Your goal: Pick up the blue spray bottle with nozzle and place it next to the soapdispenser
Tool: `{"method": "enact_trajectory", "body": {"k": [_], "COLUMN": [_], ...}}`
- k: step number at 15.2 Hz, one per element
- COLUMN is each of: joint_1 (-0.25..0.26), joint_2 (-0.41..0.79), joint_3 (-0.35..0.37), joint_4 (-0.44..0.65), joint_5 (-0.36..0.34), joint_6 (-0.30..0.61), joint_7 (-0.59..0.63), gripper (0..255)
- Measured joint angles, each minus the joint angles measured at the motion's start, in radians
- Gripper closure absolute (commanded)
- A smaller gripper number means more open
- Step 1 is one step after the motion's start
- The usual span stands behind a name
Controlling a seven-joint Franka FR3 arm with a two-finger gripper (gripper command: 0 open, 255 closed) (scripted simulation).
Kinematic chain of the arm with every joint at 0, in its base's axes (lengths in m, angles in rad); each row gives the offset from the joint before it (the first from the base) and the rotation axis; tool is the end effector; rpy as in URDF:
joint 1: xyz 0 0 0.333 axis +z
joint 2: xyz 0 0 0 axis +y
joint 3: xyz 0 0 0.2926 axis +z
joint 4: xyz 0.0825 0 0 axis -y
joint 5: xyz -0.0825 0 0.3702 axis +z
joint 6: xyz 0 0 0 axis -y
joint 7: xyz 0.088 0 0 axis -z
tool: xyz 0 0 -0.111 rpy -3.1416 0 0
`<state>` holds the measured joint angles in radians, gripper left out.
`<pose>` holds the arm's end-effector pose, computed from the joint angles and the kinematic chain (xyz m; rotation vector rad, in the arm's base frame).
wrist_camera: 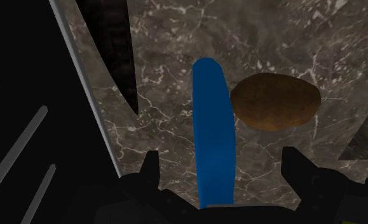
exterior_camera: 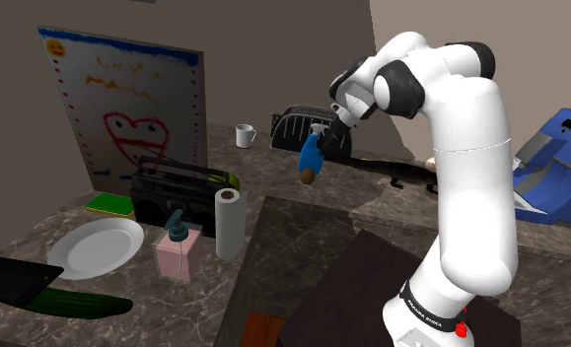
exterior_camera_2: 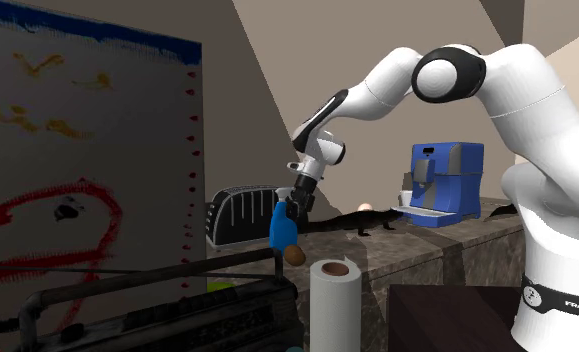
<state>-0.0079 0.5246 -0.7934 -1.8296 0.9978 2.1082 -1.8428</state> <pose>0.4855 -0.3894 0.3014 -2.8292 -0.7977 -0.6734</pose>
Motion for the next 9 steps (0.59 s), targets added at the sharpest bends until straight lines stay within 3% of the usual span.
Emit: {"method": "enact_trajectory", "body": {"k": [9], "joint_1": [-0.008], "joint_2": [0.035], "joint_3": [0.023], "joint_4": [0.006], "joint_5": [0.033], "joint_6": [0.021], "joint_7": [-0.015], "gripper": [0]}}
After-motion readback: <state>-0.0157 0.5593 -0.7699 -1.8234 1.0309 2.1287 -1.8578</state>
